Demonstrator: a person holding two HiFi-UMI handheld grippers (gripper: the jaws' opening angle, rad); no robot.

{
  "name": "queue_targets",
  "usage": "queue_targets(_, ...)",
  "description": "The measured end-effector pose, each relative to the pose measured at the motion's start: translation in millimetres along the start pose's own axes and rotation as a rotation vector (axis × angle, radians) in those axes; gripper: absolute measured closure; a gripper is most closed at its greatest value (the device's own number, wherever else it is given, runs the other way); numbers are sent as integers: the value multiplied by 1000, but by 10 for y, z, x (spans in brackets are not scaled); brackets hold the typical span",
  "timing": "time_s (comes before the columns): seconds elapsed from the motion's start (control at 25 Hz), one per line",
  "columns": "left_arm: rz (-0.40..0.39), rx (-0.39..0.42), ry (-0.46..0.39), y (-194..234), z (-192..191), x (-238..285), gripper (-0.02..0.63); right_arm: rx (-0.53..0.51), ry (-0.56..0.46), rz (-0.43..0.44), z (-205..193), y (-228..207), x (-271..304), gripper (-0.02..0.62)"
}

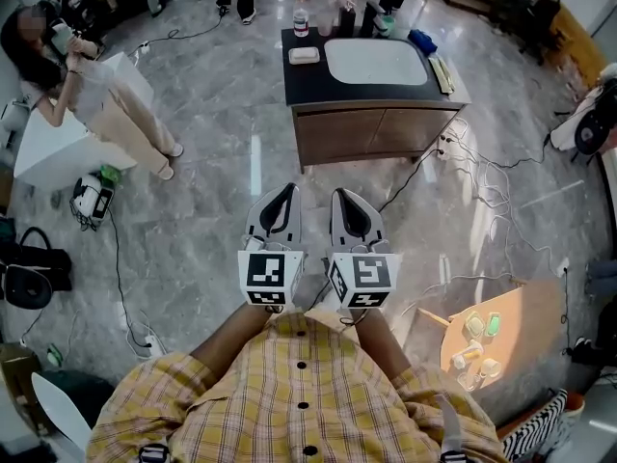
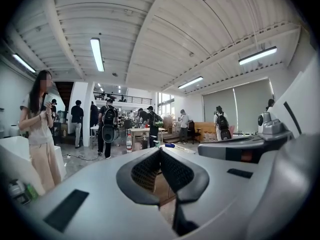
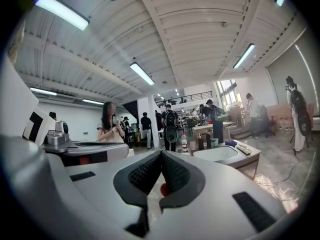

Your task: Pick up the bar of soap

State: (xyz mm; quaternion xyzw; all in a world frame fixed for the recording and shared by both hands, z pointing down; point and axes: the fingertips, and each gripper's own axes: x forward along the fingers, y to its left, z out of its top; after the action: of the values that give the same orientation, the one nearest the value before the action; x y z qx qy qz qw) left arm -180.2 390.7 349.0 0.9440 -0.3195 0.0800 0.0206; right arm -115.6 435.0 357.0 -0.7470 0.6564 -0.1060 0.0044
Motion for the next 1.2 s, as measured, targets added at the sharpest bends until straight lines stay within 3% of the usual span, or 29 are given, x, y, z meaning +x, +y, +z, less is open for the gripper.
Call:
queue_targets(0.28, 45, -12, -4, -268, 3, 155, 595, 5, -2, 18, 3, -369, -110, 577)
queue_targets(0.64, 72, 32, 10, -585, -35, 349, 595, -10, -13, 35, -29, -780, -175, 577)
queue_targets(0.96, 133, 3, 22, -39, -207, 803, 597, 11, 16, 25, -176, -984, 417, 577)
queue_targets(1.2, 116, -24, 2, 492, -185, 1788, 597, -36, 21, 30, -52, -1201, 1433, 577)
